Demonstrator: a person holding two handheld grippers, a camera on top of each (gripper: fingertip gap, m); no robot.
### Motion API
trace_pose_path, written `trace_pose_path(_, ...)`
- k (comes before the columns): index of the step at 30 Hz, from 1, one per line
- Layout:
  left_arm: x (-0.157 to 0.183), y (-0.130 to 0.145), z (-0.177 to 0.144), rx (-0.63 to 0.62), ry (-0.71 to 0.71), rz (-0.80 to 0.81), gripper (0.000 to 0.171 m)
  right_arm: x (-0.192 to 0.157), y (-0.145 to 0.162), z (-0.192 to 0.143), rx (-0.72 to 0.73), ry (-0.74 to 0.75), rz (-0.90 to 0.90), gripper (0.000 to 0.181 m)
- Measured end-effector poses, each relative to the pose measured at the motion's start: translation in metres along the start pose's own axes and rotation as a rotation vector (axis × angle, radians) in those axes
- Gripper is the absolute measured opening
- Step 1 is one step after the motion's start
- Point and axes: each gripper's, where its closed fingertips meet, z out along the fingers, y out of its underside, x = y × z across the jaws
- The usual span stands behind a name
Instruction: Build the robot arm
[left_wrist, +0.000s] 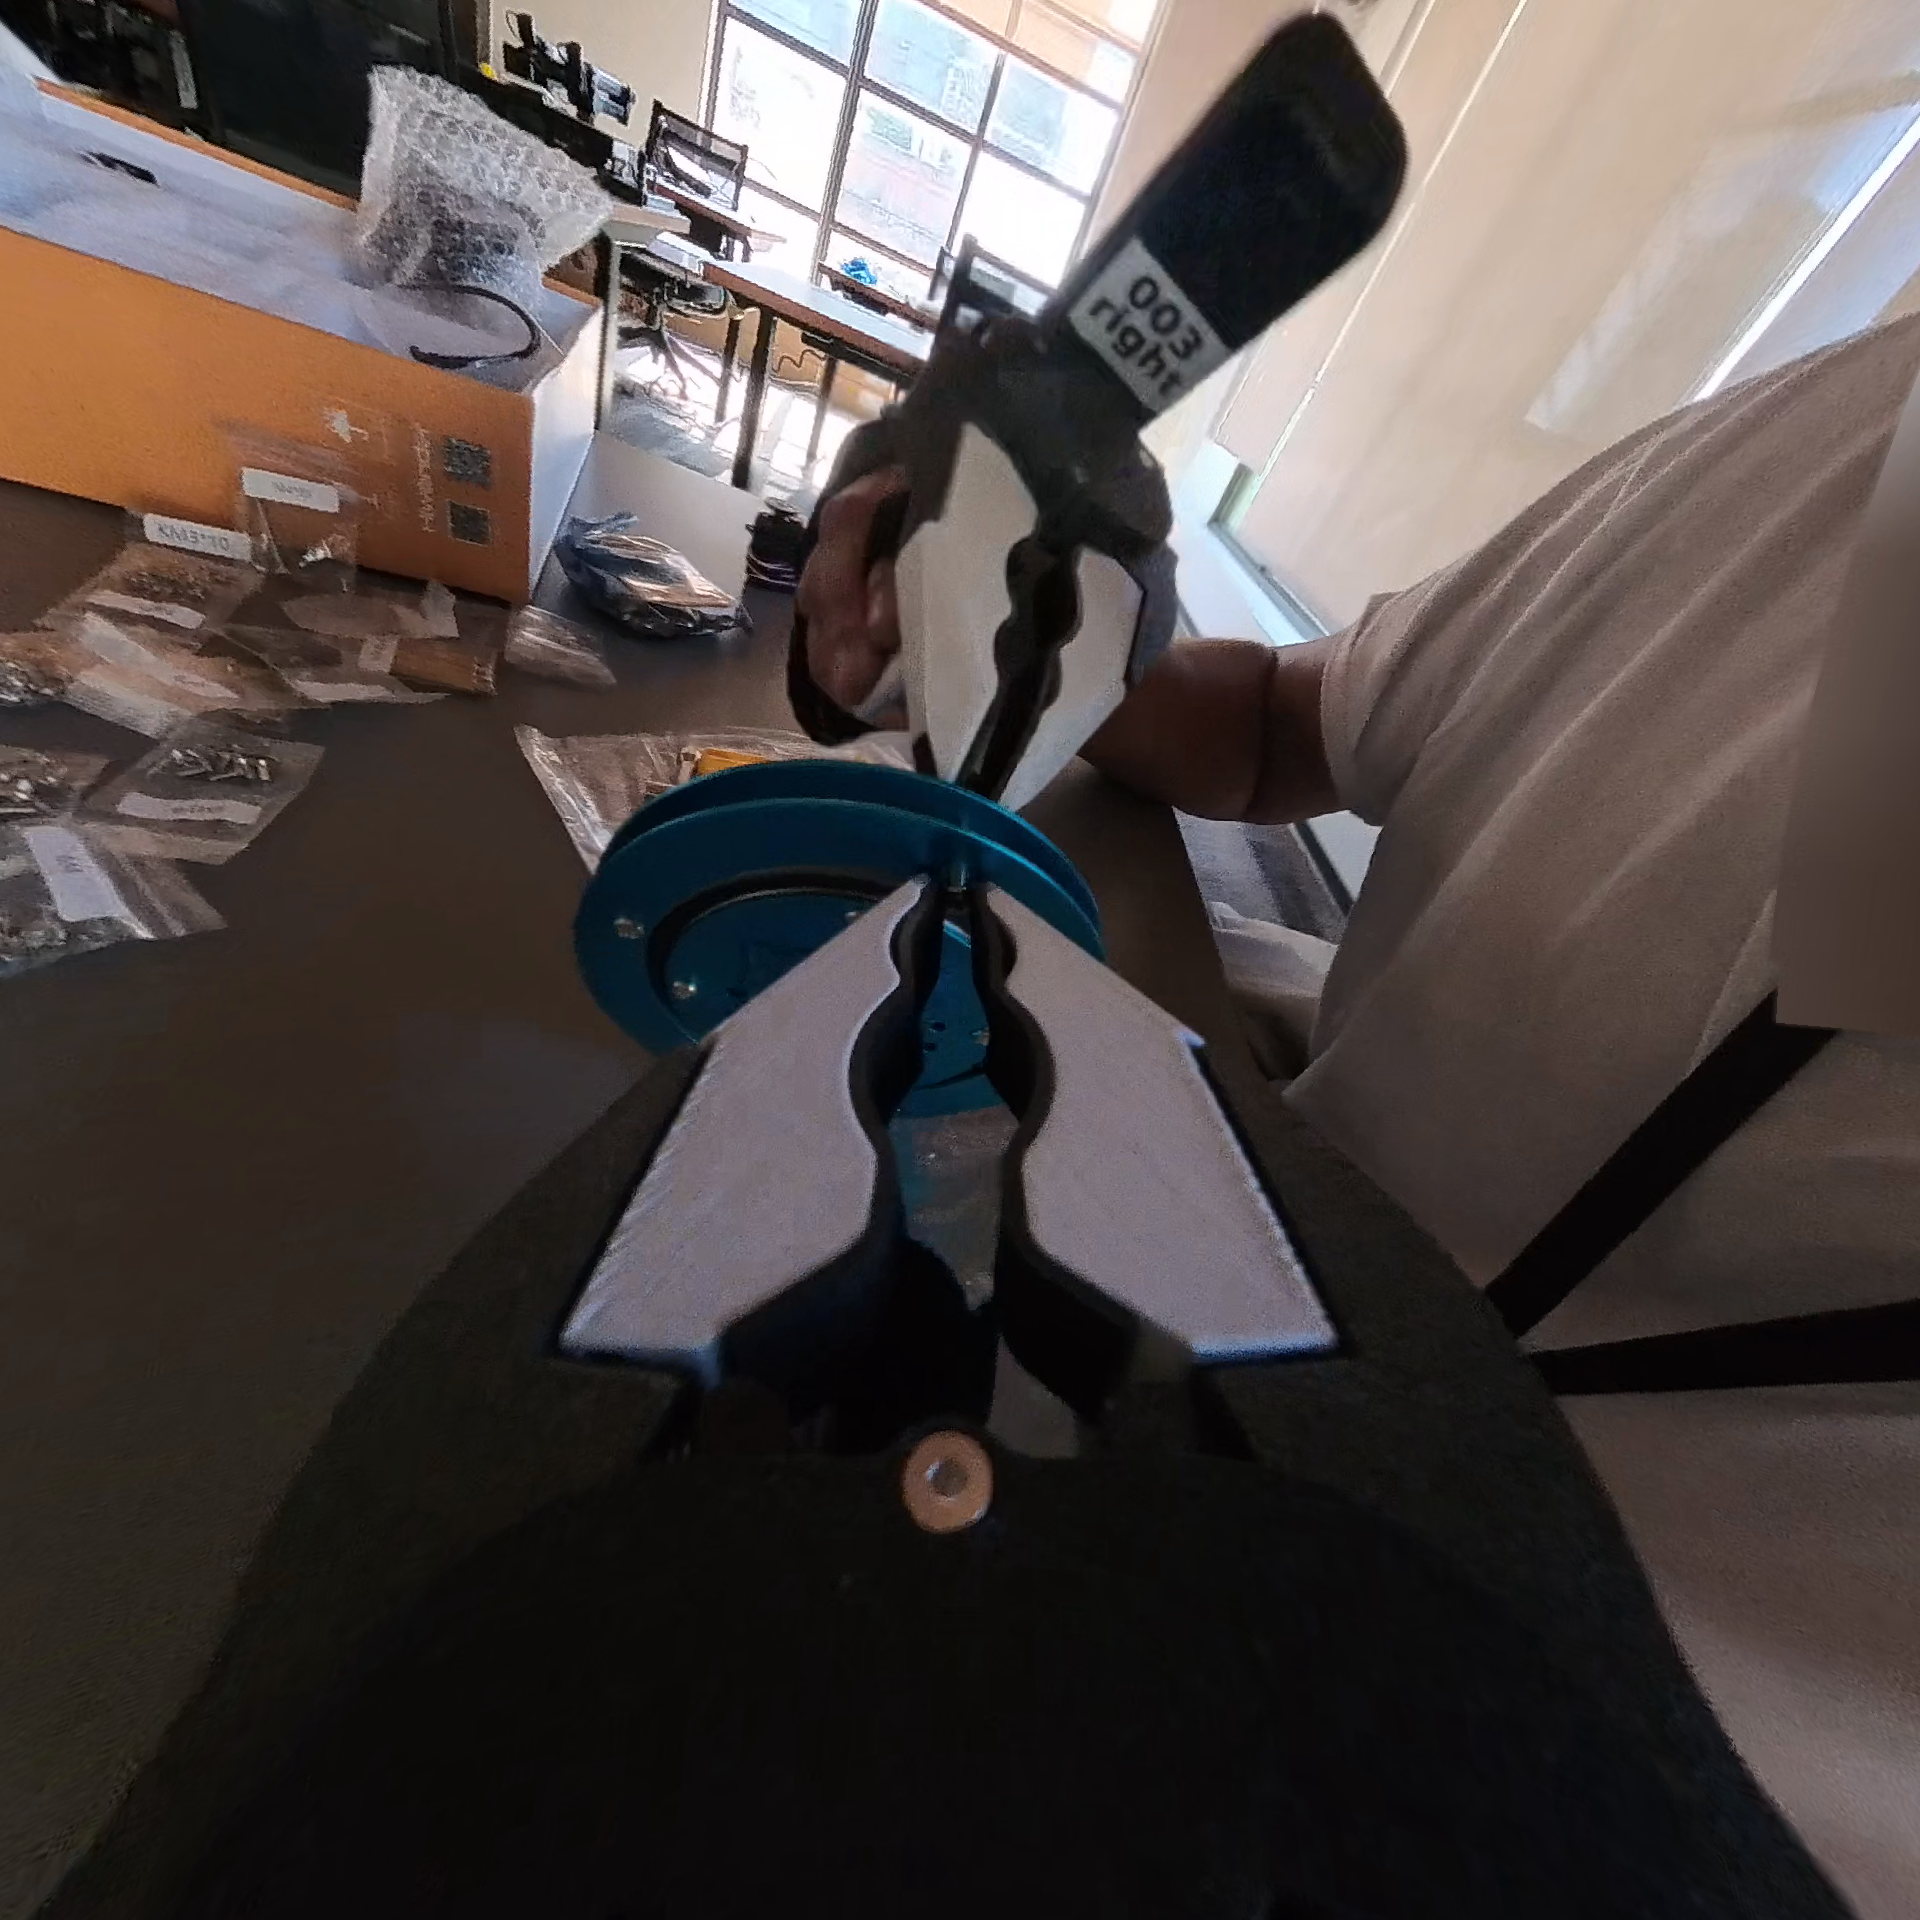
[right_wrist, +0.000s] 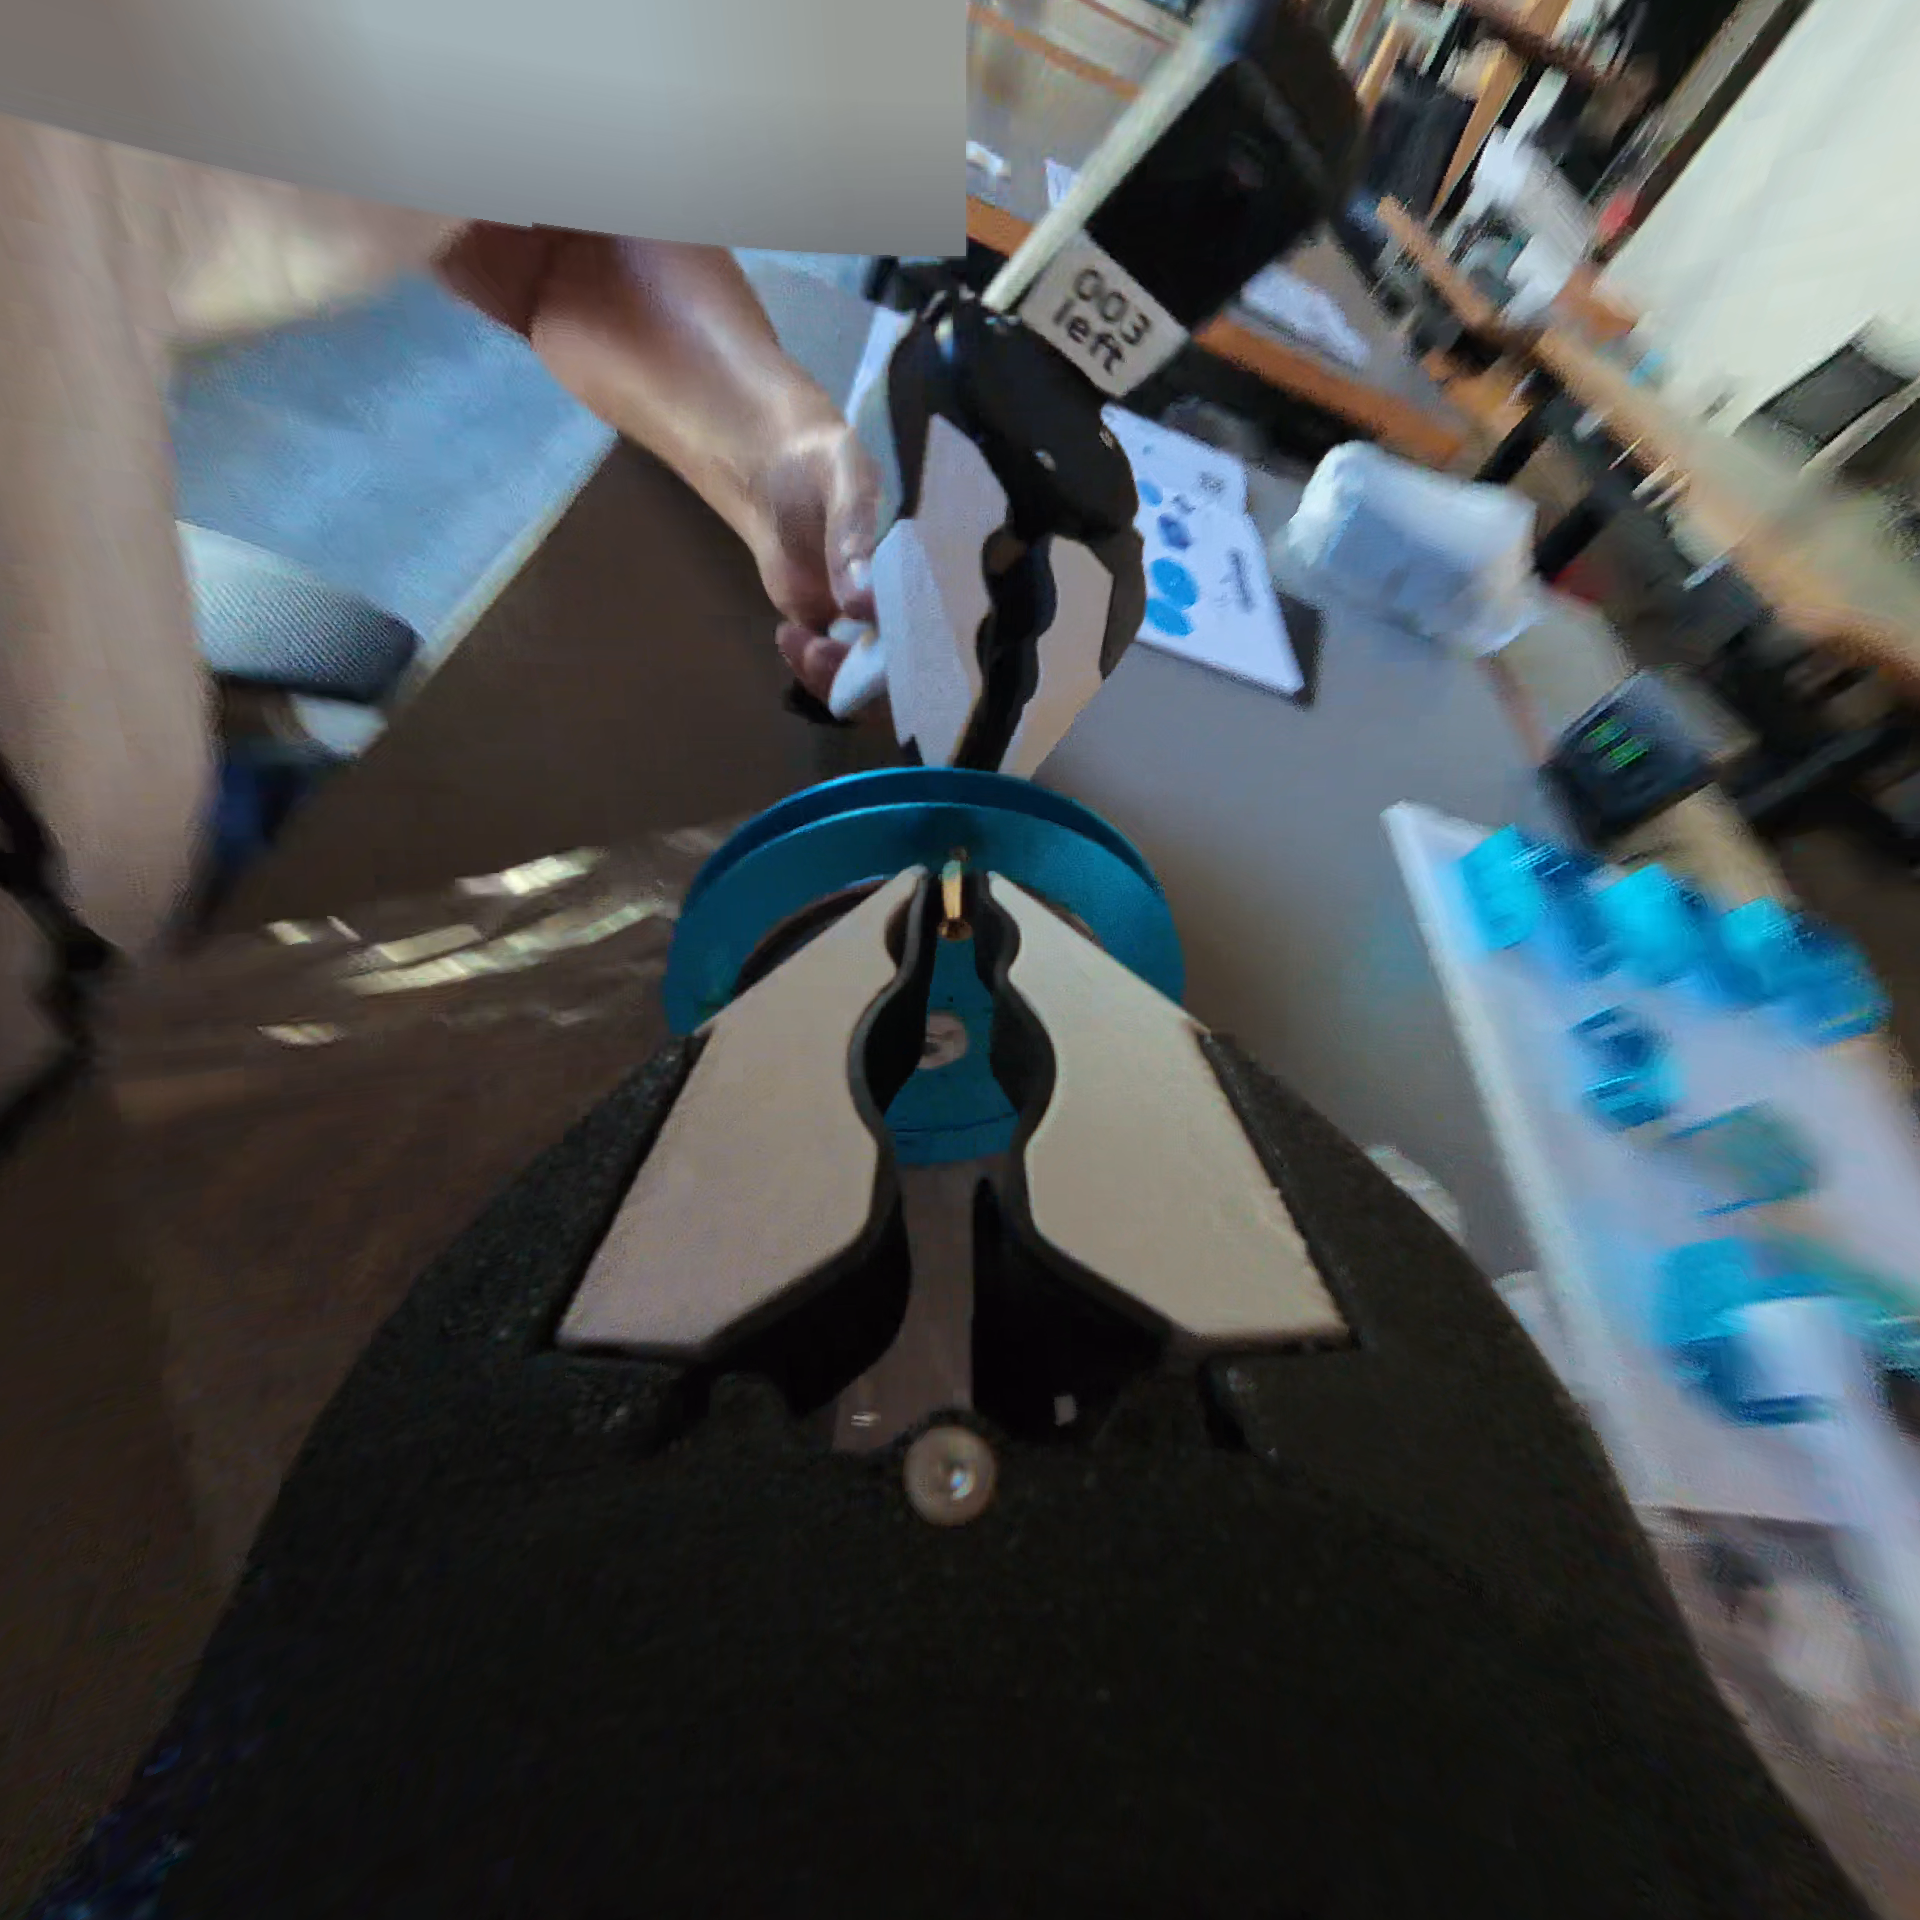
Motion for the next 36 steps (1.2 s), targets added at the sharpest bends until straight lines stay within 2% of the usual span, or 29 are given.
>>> trace_pose_path(6, 0.004, 0.001, 0.002, 0.008, 0.088, -0.191, 0.002, -0.001, 0.001, -0.001, -0.207, 0.306, -0.737, 0.004)
trace_pose_path(8, 0.007, 0.002, 0.003, 0.007, 0.116, -0.222, 0.002, -0.002, 0.001, -0.002, -0.256, 0.342, -0.840, 0.004)
trace_pose_path(10, 0.008, 0.002, 0.003, 0.003, 0.114, -0.194, 0.002, -0.002, 0.001, -0.003, -0.239, 0.331, -0.777, 0.005)
trace_pose_path(14, 0.004, 0.001, 0.001, 0.002, 0.084, -0.143, 0.003, 0.002, 0.000, 0.000, -0.119, 0.254, -0.366, 0.008)
trace_pose_path(17, 0.001, 0.000, -0.001, 0.011, 0.074, -0.131, 0.004, 0.008, 0.002, 0.000, -0.075, 0.228, -0.214, 0.021)
trace_pose_path(26, -0.012, -0.003, -0.006, 0.035, 0.038, -0.124, 0.004, 0.015, 0.012, 0.003, 0.004, 0.206, -0.060, 0.024)
trace_pose_path(31, -0.010, -0.002, -0.007, 0.028, 0.040, -0.115, 0.004, 0.016, 0.005, 0.000, 0.059, 0.174, 0.012, 0.024)
trace_pose_path(36, -0.007, -0.001, -0.006, 0.021, 0.032, -0.085, 0.004, 0.017, 0.011, 0.002, 0.026, 0.170, -0.003, 0.024)
